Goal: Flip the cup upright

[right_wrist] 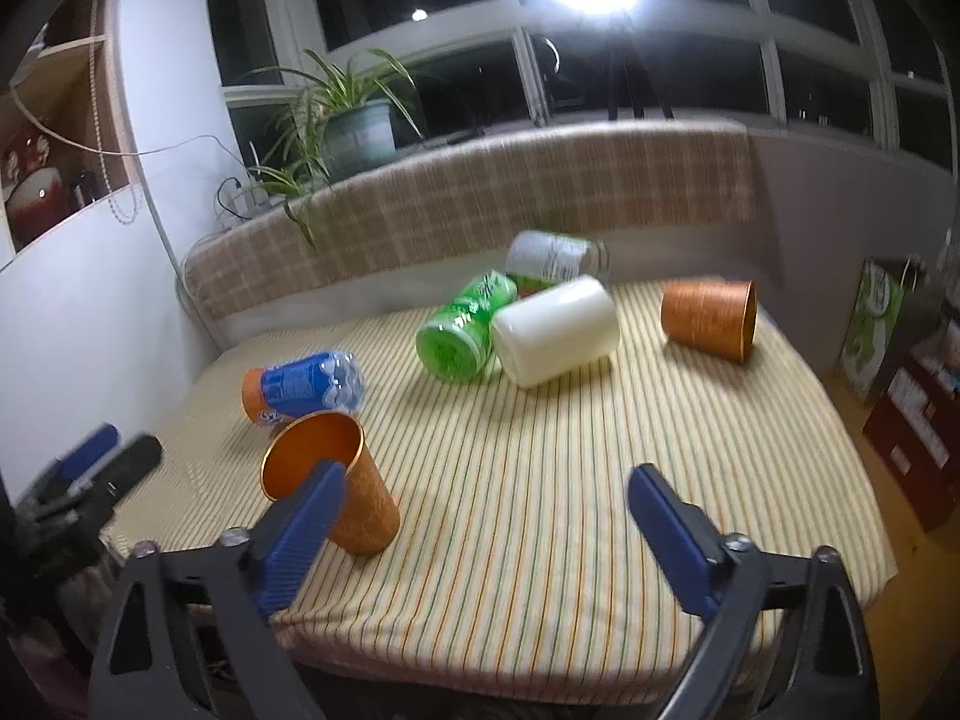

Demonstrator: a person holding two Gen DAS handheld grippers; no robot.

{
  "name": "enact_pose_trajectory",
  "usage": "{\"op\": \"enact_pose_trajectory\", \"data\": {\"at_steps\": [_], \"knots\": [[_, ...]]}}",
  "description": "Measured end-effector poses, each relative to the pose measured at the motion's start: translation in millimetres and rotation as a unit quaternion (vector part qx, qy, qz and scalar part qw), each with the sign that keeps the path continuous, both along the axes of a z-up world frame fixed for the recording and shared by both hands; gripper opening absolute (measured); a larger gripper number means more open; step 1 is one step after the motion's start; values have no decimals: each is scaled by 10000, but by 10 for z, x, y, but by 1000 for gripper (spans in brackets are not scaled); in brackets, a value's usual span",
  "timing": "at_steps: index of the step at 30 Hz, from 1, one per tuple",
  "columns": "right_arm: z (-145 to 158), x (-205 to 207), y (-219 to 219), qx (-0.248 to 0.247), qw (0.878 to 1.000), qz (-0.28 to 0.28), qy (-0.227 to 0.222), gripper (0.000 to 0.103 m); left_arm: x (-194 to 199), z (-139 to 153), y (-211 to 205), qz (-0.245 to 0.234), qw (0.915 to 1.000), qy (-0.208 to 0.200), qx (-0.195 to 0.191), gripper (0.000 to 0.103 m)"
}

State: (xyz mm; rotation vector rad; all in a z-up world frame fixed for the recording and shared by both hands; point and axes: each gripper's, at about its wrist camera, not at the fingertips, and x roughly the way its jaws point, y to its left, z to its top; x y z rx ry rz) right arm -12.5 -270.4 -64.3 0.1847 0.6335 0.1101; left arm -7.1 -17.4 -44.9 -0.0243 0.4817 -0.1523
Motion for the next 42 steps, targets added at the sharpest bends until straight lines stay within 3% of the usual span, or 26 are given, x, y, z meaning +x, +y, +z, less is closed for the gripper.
{"op": "enact_pose_trajectory", "data": {"at_steps": [4, 16, 42], "knots": [[58, -41, 18, -58, 9997, -100, -207, 103, -65, 132, -33, 9, 9996, -241, 135, 103], [40, -24, 10, -17, 9998, -145, -156, 103, -140, 250, -147, 54, 9978, -540, 381, 103], [-16, 56, 16, 19, 9999, -140, -47, 103, -77, 240, -114, 77, 9984, -455, 339, 103]]}}
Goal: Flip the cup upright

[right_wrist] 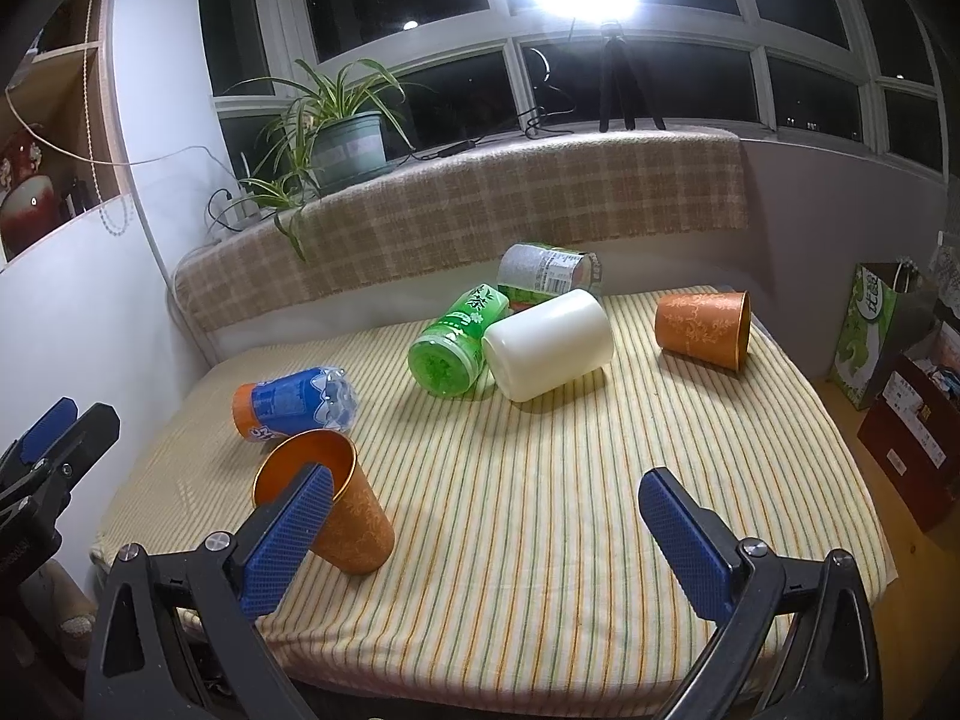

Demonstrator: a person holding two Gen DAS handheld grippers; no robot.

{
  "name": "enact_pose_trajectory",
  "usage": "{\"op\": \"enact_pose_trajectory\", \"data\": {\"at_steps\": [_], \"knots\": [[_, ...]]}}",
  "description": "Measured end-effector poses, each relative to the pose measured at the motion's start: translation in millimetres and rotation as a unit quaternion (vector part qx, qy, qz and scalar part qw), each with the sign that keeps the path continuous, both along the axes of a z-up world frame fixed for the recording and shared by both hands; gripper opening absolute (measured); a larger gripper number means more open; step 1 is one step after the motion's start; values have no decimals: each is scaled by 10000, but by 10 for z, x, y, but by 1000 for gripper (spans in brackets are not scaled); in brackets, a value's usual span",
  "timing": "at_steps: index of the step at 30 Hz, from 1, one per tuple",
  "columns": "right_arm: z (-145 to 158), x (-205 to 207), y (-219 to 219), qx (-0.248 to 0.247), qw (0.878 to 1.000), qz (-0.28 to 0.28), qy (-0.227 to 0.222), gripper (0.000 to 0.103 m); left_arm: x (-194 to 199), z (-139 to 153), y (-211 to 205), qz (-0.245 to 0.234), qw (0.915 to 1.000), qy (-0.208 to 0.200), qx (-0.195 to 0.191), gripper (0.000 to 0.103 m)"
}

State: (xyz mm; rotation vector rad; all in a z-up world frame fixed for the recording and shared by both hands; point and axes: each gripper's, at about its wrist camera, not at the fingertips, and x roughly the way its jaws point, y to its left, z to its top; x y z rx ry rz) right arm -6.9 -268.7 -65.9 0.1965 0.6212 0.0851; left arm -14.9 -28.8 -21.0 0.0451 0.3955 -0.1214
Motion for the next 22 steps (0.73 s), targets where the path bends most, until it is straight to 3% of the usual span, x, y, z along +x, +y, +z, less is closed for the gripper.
{"op": "enact_pose_trajectory", "data": {"at_steps": [22], "knots": [[-11, -8, -1, 6, 10000, -32, 37, 103, -10, -30, 29, 61, 10000, -47, -2, 103]]}}
